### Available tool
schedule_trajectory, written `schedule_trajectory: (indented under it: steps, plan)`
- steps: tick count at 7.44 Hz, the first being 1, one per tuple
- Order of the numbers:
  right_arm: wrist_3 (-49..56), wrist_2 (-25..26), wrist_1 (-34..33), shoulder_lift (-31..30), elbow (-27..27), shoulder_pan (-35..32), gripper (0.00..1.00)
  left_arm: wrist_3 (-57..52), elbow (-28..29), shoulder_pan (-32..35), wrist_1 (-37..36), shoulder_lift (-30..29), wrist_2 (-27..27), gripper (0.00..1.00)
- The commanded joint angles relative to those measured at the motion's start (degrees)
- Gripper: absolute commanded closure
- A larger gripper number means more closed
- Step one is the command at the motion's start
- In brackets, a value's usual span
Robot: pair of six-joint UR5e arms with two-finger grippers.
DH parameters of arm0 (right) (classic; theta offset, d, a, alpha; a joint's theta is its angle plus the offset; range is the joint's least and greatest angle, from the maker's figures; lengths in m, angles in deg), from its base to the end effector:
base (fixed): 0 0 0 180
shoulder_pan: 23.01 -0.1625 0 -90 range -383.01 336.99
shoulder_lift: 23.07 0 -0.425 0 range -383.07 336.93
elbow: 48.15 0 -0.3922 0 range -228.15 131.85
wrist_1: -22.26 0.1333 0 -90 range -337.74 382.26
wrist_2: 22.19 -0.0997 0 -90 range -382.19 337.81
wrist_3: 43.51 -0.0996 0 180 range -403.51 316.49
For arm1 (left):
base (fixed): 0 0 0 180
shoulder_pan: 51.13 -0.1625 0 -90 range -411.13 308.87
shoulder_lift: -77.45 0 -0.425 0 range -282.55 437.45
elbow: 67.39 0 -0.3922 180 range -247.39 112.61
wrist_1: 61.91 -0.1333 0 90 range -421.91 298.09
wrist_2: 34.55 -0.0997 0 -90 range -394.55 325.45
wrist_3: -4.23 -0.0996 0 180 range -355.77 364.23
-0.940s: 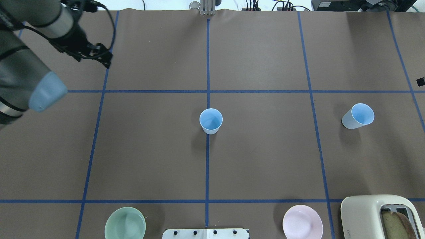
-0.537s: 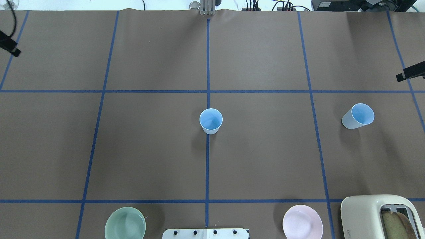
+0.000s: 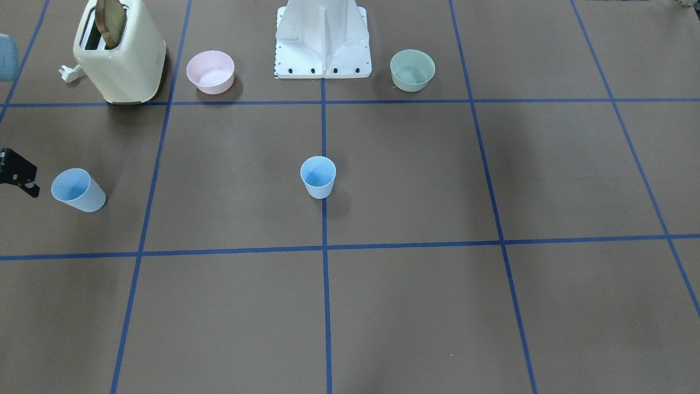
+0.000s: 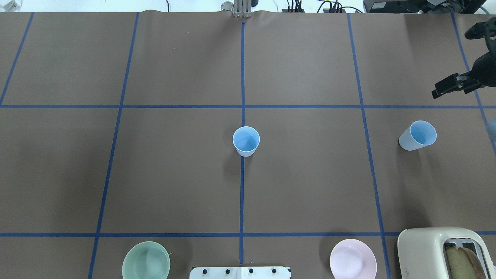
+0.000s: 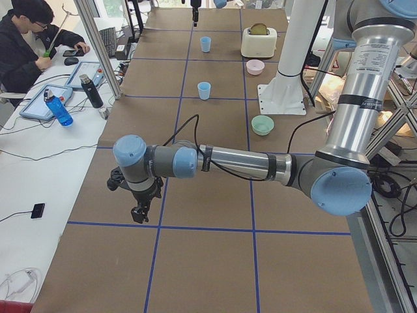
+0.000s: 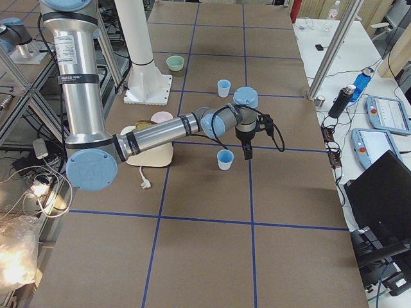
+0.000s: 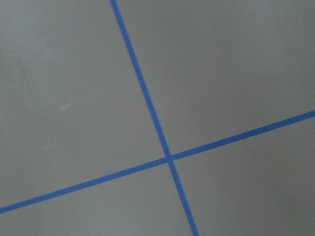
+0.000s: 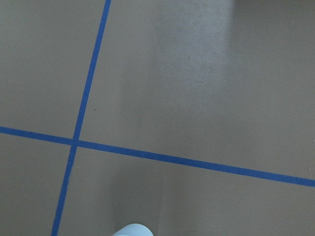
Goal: Stack blue cups with both arms
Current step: 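Lower the right gripper onto the other light-blue cup and close it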
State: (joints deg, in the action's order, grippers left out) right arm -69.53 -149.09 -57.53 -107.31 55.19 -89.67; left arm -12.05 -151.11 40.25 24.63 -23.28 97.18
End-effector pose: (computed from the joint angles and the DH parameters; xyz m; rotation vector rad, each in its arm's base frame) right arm -0.1461 -0.5242 0.4777 0.1855 -0.7779 -0.1204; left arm -0.0807 -0.5693 0.6222 0.1285 0.7192 0.2547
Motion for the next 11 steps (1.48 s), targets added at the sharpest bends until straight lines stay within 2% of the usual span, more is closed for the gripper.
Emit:
schedule_trajectory:
  steps: [1,2,4,5,6,7,8,9,11]
  plan:
    - [0.6,2.8,0.2,-0.7,-0.7,4.8,0.0,0.0,0.5,2.0,4.7,3.7,-0.1,0.01]
    - [0.7,3.4,0.2,-1.8,-0.6,6.3,0.01,0.1,0.5,2.1,4.8,3.8,-0.1,0.01]
    - [0.0,3.6,5.8,-4.0,-2.3,9.4,0.02,0.0,0.4,2.1,4.8,4.4,0.0,0.01]
    - [0.2,3.5,7.3,-5.8,-2.2,9.4,0.06,0.0,0.3,2.1,4.9,4.5,0.0,0.01]
    - [0.6,3.5,7.4,-7.1,-2.2,9.4,0.16,-0.2,0.2,2.0,4.9,4.8,0.2,0.01]
    - [1.1,3.5,7.4,-7.7,-2.1,9.4,0.32,-0.2,0.1,2.0,4.9,4.8,0.2,0.01]
    - [1.1,3.4,7.4,-7.5,-2.3,9.4,0.72,-0.2,0.2,2.0,5.0,4.8,0.2,0.01]
    - [1.1,3.2,7.4,-7.3,-2.4,9.5,1.0,-0.2,0.4,2.0,5.0,4.8,0.2,0.01]
    - [0.8,3.0,7.3,-6.7,-2.0,9.5,1.0,-0.2,0.7,1.9,5.0,4.8,0.2,0.01]
